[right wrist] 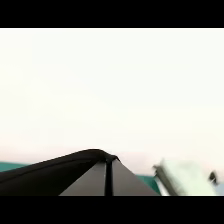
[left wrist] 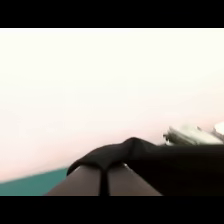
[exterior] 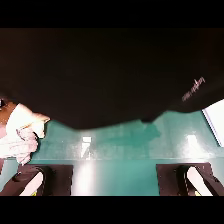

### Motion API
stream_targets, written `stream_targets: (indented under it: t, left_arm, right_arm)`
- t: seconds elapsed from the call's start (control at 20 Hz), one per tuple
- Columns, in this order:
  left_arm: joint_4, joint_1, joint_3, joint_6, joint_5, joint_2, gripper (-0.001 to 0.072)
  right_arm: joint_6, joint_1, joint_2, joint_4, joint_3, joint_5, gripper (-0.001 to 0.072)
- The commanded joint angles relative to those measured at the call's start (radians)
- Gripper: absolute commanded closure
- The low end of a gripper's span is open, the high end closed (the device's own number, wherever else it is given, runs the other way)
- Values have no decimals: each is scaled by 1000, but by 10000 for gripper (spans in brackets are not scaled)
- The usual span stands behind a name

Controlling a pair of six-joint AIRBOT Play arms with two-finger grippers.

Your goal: Fold the shirts.

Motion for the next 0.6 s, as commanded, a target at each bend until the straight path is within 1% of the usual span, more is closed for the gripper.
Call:
stream_targets:
  t: [0.0,0.1,0.2,0.25,0.3,0.4,0.5,0.55]
  left_arm:
    - [15,0,-181,2,-95,-52,684]
    - [16,0,-301,2,-205,-150,684]
    - [15,0,-398,2,-282,-272,684]
    - [14,0,-434,3,-296,-333,684]
    - [13,0,-462,2,-288,-399,684]
    - [10,0,-478,3,-247,-531,683]
    - [8,0,-478,12,-153,-638,683]
    - [4,0,-478,39,-87,-680,684]
  right_arm:
    - [35,-12,-121,100,-13,157,697]
    - [69,40,-201,72,-136,230,697]
    - [114,129,-308,-35,-227,315,697]
    - [127,180,-364,-87,-262,342,697]
    - [145,231,-426,-143,-296,350,697]
    - [153,324,-536,-238,-347,311,697]
    - [154,405,-645,-346,-367,198,697]
    - [159,432,-689,-385,-367,133,697]
